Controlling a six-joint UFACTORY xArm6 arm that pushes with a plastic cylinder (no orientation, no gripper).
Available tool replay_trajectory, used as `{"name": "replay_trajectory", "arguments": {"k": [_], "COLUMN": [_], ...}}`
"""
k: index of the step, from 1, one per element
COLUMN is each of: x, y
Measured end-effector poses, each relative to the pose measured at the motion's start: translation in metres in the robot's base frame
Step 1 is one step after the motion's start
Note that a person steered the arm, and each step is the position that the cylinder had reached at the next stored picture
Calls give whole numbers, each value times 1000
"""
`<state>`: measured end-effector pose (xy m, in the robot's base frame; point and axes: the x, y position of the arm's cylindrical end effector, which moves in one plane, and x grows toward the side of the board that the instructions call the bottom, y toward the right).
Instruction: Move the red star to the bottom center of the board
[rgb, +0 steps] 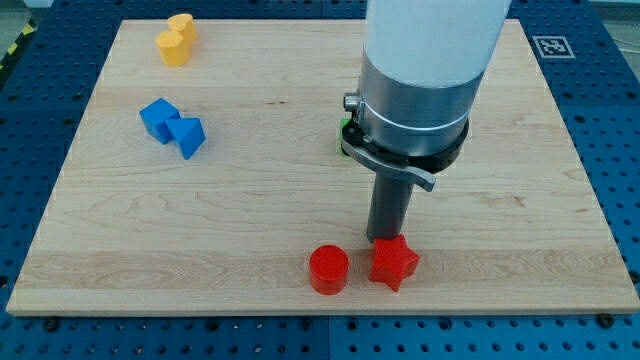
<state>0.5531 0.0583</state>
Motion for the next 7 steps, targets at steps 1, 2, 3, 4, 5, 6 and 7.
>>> {"name": "replay_trajectory", "arguments": {"k": [1, 2, 3, 4, 5, 6, 7], "x": [-13, -3, 13, 17, 20, 30, 35], "y": [34, 79, 91, 83, 69, 62, 56]}}
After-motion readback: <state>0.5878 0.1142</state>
